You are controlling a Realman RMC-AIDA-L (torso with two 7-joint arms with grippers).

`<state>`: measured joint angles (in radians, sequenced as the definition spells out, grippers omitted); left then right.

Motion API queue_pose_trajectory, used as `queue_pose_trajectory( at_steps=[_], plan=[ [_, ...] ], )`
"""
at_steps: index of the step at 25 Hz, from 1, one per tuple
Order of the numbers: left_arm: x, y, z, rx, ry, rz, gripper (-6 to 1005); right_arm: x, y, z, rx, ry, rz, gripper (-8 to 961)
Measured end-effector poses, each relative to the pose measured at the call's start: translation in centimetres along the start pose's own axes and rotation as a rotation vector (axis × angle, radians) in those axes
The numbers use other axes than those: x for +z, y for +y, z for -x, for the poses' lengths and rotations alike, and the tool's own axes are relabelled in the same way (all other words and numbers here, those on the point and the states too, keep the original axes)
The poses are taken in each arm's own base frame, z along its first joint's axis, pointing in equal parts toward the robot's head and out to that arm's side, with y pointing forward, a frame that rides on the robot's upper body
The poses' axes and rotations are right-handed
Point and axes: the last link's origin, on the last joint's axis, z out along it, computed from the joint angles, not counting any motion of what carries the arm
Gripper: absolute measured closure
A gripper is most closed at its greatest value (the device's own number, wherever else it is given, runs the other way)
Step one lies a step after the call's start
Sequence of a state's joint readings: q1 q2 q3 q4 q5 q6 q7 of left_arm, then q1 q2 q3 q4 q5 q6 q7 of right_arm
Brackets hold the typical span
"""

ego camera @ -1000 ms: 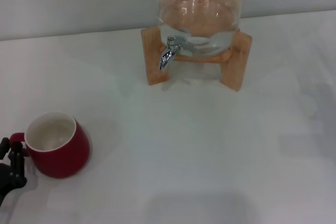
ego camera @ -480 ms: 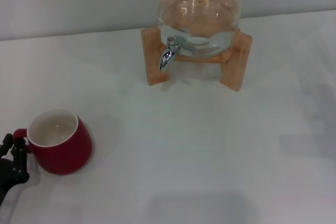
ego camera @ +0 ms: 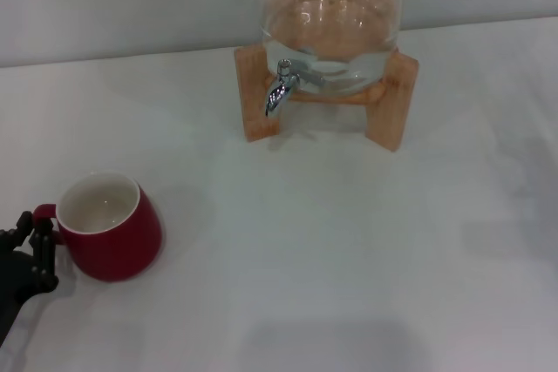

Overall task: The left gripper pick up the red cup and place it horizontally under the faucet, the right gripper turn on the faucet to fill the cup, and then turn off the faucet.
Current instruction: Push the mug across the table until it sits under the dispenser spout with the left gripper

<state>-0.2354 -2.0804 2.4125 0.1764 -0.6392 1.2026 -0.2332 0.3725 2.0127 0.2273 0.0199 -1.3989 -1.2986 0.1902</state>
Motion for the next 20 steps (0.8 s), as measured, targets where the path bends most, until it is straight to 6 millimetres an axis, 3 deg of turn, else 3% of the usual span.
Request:
queue_pose_trajectory(
  at_steps=[20],
  plan=[
    [3.7, 0.5, -1.6, 0.05, 0.007, 0.08, 857, 0.3, 0.2, 0.2, 0.008, -0.011, 0.004, 295]
  ],
)
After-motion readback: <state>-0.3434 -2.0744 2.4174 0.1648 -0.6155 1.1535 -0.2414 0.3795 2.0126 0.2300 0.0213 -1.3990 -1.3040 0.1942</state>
